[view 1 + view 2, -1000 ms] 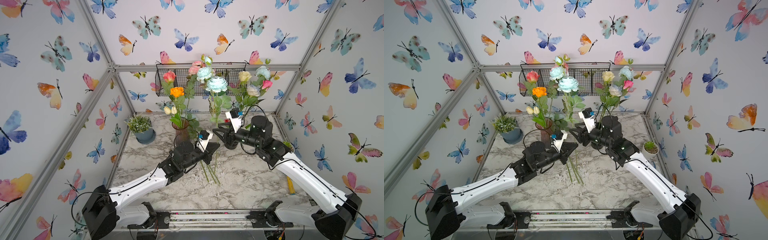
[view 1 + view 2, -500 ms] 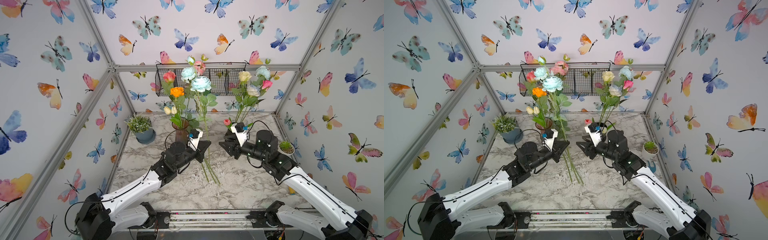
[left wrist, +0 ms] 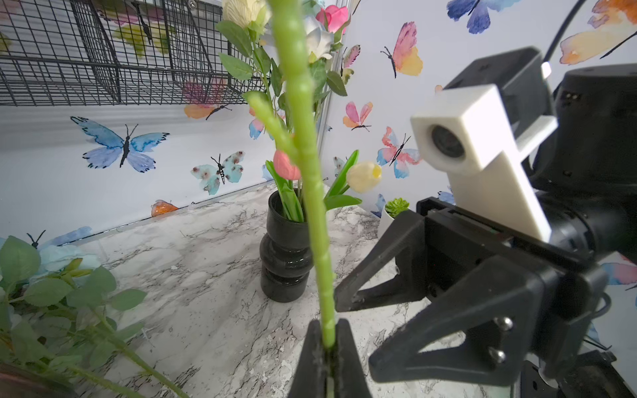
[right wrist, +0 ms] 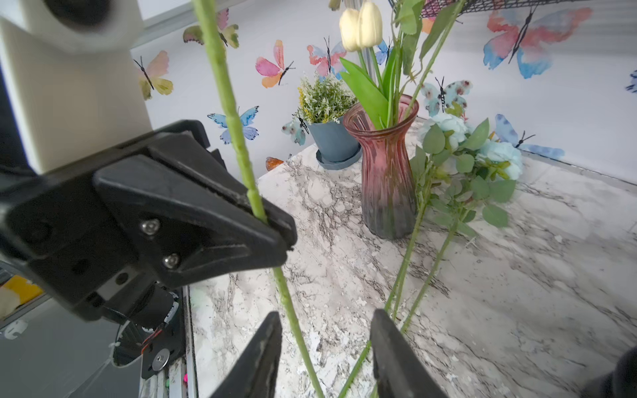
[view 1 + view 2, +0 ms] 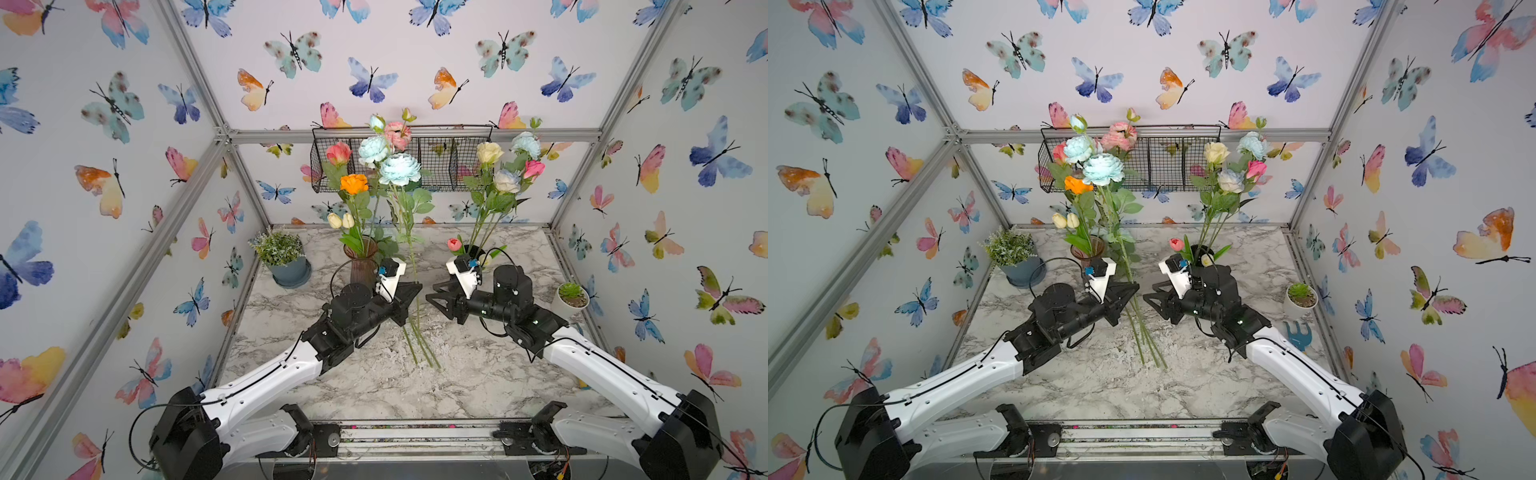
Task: Pick out blue flowers from the vase
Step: Place the flower at the center of the board.
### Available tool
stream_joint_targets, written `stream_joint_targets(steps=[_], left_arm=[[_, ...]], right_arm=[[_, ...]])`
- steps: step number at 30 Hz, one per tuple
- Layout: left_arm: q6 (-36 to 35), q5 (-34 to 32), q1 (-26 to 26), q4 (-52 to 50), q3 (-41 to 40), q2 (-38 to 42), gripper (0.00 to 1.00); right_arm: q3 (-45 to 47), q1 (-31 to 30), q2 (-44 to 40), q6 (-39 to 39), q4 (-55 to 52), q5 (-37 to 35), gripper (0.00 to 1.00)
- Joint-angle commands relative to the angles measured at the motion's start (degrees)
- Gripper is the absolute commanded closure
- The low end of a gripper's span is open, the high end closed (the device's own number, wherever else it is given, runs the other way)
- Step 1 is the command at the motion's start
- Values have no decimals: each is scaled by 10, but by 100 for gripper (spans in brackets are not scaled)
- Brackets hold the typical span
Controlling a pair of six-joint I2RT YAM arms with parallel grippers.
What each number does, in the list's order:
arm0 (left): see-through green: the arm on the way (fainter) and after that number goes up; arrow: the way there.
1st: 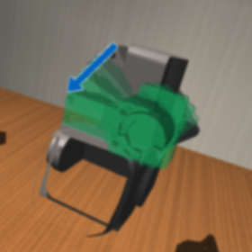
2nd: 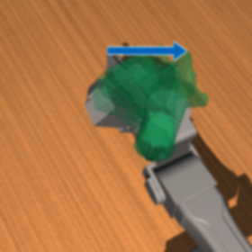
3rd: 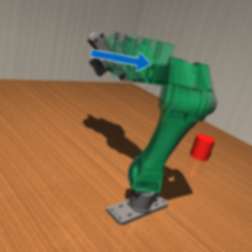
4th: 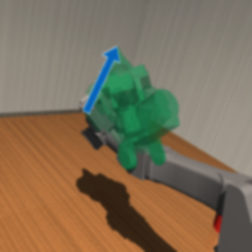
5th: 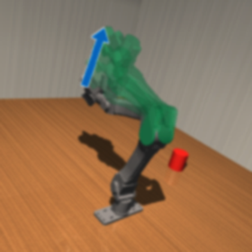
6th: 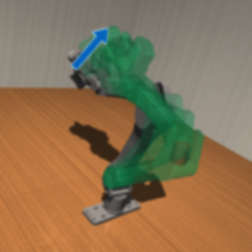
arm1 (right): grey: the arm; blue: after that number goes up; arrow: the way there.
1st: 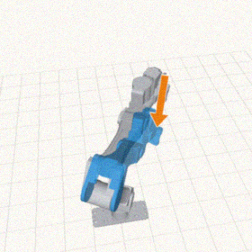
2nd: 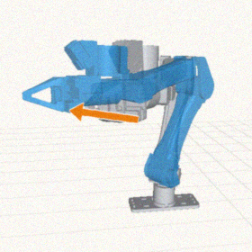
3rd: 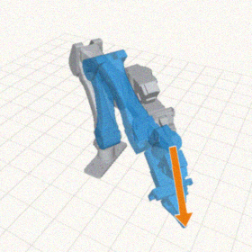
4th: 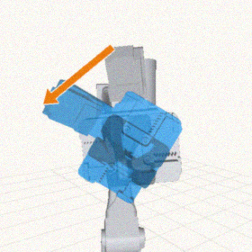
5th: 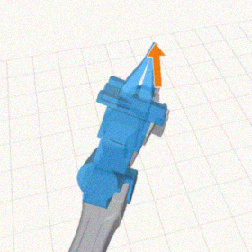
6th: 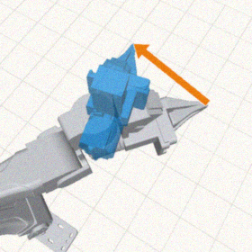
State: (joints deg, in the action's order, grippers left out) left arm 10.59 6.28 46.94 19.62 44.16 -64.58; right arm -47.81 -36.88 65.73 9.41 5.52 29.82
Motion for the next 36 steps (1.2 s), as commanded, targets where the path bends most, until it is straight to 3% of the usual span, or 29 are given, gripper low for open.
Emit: stream_joint_targets(steps=[1, 10, 13, 16, 18, 20, 22, 25, 28, 36], left_arm=[[7, 12, -1, 24, 15, -13, 100], [11, 14, 0, 27, 12, -13, 100], [14, 18, -1, 29, 10, -12, 100], [14, 10, -1, 31, 6, -13, 100], [14, -1, 0, 32, 0, -13, 100], [14, -6, -1, 34, -6, -13, 100], [15, -15, -1, 34, -12, -13, 92], [17, -30, -1, 37, -23, -3, 65], [15, -37, -1, 30, -28, 5, 49], [8, -76, -9, 10, -61, 65, 46]], right_arm=[[16, -7, 14, 18, 38, 23, 56], [-6, -32, 67, 13, 54, 11, 58], [-17, -35, 86, 12, 55, 5, 63], [-22, -38, 94, 14, 59, 1, 77], [-22, -40, 95, 20, 61, -13, 97], [-22, -40, 94, 21, 57, -19, 98], [-21, -42, 92, 23, 51, -26, 98], [-19, -42, 85, 24, 34, -43, 98], [-19, -43, 77, 25, 15, -60, 98], [2, -57, 2, 41, -71, -129, 98]])
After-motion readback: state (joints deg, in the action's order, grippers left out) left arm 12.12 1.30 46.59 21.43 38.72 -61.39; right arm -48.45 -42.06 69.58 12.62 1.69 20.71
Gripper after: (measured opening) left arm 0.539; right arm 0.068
